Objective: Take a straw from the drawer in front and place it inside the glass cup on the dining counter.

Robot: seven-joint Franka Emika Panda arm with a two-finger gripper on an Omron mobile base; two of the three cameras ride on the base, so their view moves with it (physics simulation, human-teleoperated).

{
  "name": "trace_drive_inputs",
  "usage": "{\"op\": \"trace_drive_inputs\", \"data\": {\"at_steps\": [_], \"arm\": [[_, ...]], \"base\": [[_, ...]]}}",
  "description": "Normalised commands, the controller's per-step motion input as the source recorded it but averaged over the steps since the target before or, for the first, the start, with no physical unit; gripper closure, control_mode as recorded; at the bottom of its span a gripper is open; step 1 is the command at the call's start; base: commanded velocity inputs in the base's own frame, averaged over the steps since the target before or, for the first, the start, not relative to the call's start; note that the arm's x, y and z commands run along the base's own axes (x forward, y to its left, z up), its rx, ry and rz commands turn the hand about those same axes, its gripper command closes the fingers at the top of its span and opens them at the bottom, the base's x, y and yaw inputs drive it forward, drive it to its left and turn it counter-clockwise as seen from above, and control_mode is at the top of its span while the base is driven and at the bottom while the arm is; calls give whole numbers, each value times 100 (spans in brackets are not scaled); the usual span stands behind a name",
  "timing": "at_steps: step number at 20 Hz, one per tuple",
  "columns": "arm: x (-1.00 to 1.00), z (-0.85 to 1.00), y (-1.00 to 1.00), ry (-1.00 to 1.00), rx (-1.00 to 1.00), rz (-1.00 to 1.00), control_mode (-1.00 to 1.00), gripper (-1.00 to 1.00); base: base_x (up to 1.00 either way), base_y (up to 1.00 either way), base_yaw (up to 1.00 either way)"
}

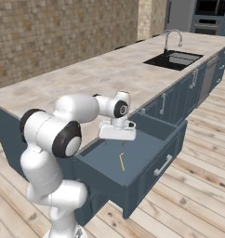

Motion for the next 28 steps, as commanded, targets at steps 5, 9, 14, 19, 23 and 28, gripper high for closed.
{"op": "trace_drive_inputs", "data": {"at_steps": [5,9,14,19,23,28], "arm": [[0,-94,0,2,0,-2,-100,-100],[13,-91,0,-6,0,0,-100,-100],[20,-60,0,-12,-1,5,-100,-100],[7,-48,12,-18,-1,11,-100,-100],[2,-43,19,-20,0,15,-100,-100],[57,-31,4,-9,0,5,-100,-100]], "base": [[0,0,0],[0,0,0],[0,0,0],[0,0,0],[0,0,0],[0,0,0]]}}
